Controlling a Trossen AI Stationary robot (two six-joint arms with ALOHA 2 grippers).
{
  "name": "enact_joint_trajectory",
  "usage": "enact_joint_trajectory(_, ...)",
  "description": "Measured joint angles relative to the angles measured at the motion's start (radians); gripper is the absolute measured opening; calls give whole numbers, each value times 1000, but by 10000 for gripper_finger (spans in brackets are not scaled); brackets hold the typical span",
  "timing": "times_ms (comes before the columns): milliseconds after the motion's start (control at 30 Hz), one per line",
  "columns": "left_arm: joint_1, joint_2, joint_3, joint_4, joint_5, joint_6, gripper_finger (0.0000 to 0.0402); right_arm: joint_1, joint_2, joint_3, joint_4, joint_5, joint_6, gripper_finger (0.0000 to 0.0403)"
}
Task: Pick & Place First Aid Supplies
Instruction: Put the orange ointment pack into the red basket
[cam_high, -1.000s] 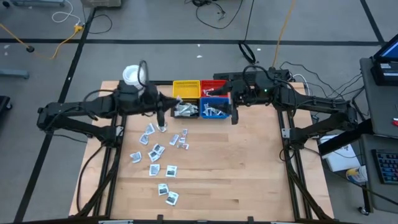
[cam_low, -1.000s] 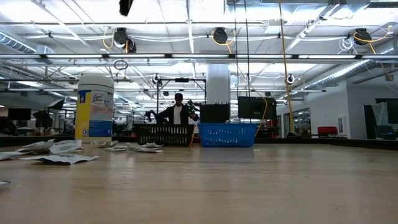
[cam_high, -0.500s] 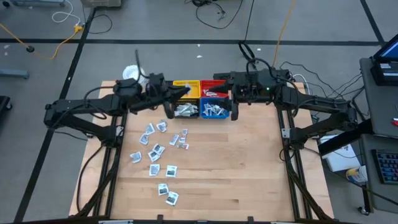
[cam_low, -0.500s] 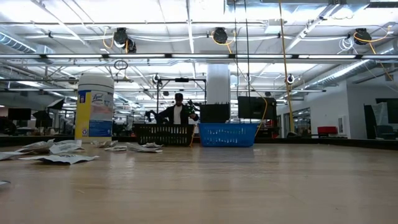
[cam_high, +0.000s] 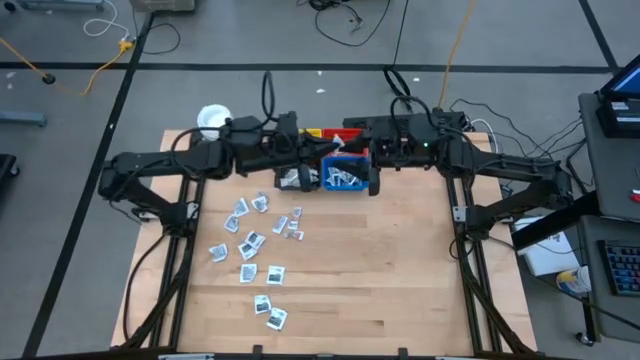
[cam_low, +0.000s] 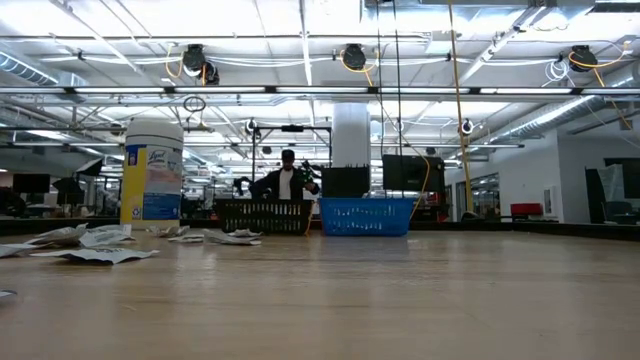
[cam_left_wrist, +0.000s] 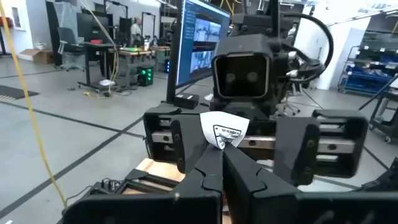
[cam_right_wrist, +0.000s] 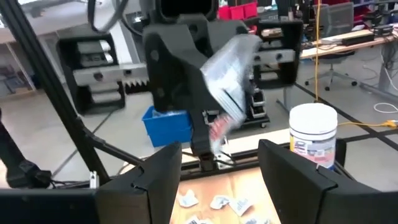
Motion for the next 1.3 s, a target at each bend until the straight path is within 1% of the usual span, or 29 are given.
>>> enact_joint_trajectory(100, 0, 14, 7, -5, 4, 2, 0, 1, 0, 0, -1, -1, 5, 202)
enact_joint_trajectory(233, 0, 14, 8, -21, -4, -3, 0, 0, -3, 0, -1, -5, 5, 167)
enact_joint_trajectory(300, 0, 14, 8, -31, -4, 0, 0, 0, -3, 0, 0, -24, 5, 139)
enact_joint_trajectory(467, -4, 14, 8, -43, 1, -8, 0, -1, -3, 0, -3, -22, 3, 59)
enact_joint_trajectory(533, -8, 14, 9, -45, -3, -6, 0, 0, -2, 0, -5, -26, -21, 24)
enact_joint_trajectory(567, -9, 14, 9, -46, -3, -4, 0, 0, -2, 0, -5, -33, -36, 13)
enact_joint_trajectory(700, -15, 14, 9, -48, -3, -17, 2, 0, -2, 0, -5, -49, -44, 4)
enact_joint_trajectory(833, -15, 12, 9, -52, -3, -73, 22, 0, -2, 0, -6, -50, -44, 2)
enact_joint_trajectory(900, -15, -5, 9, -86, -2, -100, 41, 0, -9, 0, -27, -53, -44, 1)
enact_joint_trajectory(1000, -13, -45, 8, -151, -13, -111, 79, 0, -25, 0, -68, -57, -45, 1)
enact_joint_trajectory(1067, -10, -85, 8, -217, -31, -142, 108, 0, -37, 0, -133, -57, -48, 1)
enact_joint_trajectory(1133, -5, -109, 9, -250, -42, -169, 134, 0, -36, 0, -181, -55, -48, 1)
enact_joint_trajectory(1200, 0, -140, 9, -306, -42, -190, 156, -5, -31, 15, -283, -49, -48, 1)
enact_joint_trajectory(1300, 3, -170, 8, -338, -40, -220, 180, -17, 22, 101, -428, -46, -76, 1)
